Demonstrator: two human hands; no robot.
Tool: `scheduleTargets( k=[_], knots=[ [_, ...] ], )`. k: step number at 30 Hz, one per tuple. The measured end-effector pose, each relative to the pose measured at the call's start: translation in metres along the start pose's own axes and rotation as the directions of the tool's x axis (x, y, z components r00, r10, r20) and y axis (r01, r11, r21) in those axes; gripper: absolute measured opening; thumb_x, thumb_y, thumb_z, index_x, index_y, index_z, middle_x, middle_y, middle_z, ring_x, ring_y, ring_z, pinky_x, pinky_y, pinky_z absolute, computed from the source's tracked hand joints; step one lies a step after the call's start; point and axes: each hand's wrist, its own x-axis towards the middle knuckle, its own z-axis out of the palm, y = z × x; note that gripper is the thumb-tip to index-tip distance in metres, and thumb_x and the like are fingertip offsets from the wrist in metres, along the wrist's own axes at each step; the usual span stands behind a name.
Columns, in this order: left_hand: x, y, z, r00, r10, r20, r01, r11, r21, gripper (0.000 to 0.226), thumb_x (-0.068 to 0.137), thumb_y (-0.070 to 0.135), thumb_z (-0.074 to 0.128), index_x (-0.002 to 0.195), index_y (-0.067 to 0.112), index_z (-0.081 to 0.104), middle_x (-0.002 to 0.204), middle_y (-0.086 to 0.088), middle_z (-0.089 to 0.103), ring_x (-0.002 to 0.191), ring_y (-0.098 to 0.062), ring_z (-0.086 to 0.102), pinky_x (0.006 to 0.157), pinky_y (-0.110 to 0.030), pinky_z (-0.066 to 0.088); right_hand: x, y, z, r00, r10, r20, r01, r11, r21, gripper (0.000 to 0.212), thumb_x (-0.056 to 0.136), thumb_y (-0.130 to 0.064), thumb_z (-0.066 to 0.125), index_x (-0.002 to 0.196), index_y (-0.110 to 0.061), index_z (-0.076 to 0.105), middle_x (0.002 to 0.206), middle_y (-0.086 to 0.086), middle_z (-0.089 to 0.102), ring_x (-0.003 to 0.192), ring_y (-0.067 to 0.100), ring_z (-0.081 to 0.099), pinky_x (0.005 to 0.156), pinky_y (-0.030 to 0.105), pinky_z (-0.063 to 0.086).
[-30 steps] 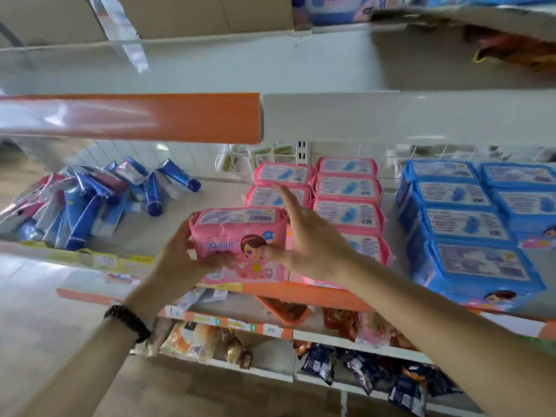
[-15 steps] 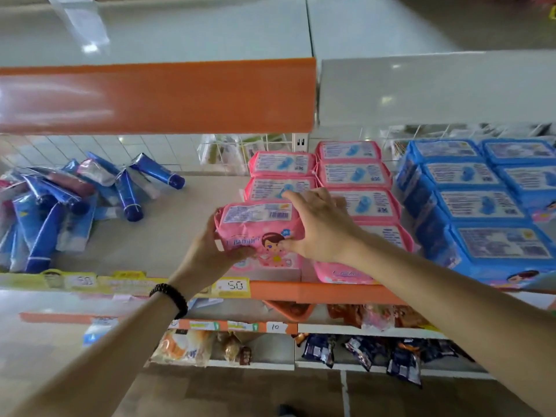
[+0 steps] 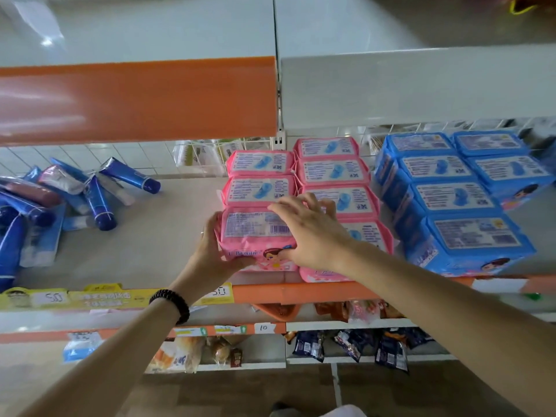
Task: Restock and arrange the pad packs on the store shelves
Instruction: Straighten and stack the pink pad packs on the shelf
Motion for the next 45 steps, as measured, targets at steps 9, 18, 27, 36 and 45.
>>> scheduleTargets(
  k=[9,18,27,36,45],
  knots=[
    [-0.015,0.001,-0.006,1.0,0.0,0.008,-0.001,0.998,0.065,0.098,0.056,0.056,0.081,0.136,0.045,0.026,0.127,0.007,0.05,0.109,-0.012,0.063,0.087,-0.026,0.057,-0.008,0.0,-0.001,0.998,0.06,0.0,-0.06,0.998,0.014,0.089,0.079,-0.067,0.065,0.148,-0.026,0.029,0.151,-0.005,0.031,0.14,0.023,0.024,0.109,0.053,0.023],
    [0.011,0.002,0.009,0.999,0.027,0.037,-0.03,0.997,0.071,0.118,0.053,0.017,0.099,0.148,0.018,0.027,0.126,0.028,0.049,0.116,0.009,0.054,0.105,-0.03,0.049,-0.01,-0.012,0.008,0.995,0.103,-0.012,-0.103,0.995,-0.015,0.094,0.077,-0.065,0.069,0.148,-0.027,0.022,0.157,-0.002,0.02,0.144,0.024,0.017,0.112,0.056,0.021],
    [0.008,0.0,0.018,1.0,-0.024,-0.005,0.024,0.998,0.059,0.113,0.041,0.058,0.092,0.138,0.035,0.038,0.116,0.021,0.061,0.108,-0.006,0.062,0.092,-0.044,0.057,-0.012,-0.006,0.006,0.99,0.141,-0.009,-0.141,0.99,-0.01,0.09,0.078,-0.042,0.078,0.151,-0.029,0.026,0.158,-0.002,0.02,0.145,0.023,0.018,0.113,0.052,0.019],
    [0.009,0.001,0.015,0.998,-0.04,0.043,0.042,0.999,-0.024,0.107,0.056,0.026,0.097,0.141,0.029,0.032,0.118,0.025,0.055,0.108,0.008,0.058,0.097,-0.038,0.055,-0.015,-0.006,0.005,0.992,0.123,-0.015,-0.124,0.992,-0.028,0.088,0.08,-0.059,0.069,0.15,-0.029,0.026,0.159,-0.001,0.021,0.145,0.024,0.02,0.113,0.053,0.018],
    [0.017,0.002,-0.026,0.965,-0.259,-0.036,0.159,0.691,-0.705,0.099,0.078,0.079,0.05,0.155,0.022,0.025,0.154,0.005,0.042,0.136,-0.024,0.049,0.107,-0.05,0.043,-0.07,0.025,-0.008,0.979,0.201,0.017,-0.2,0.977,-0.074,0.095,0.079,-0.09,0.023,0.157,-0.037,0.009,0.167,-0.003,-0.009,0.154,0.022,-0.004,0.118,0.053,-0.004]
  ],
)
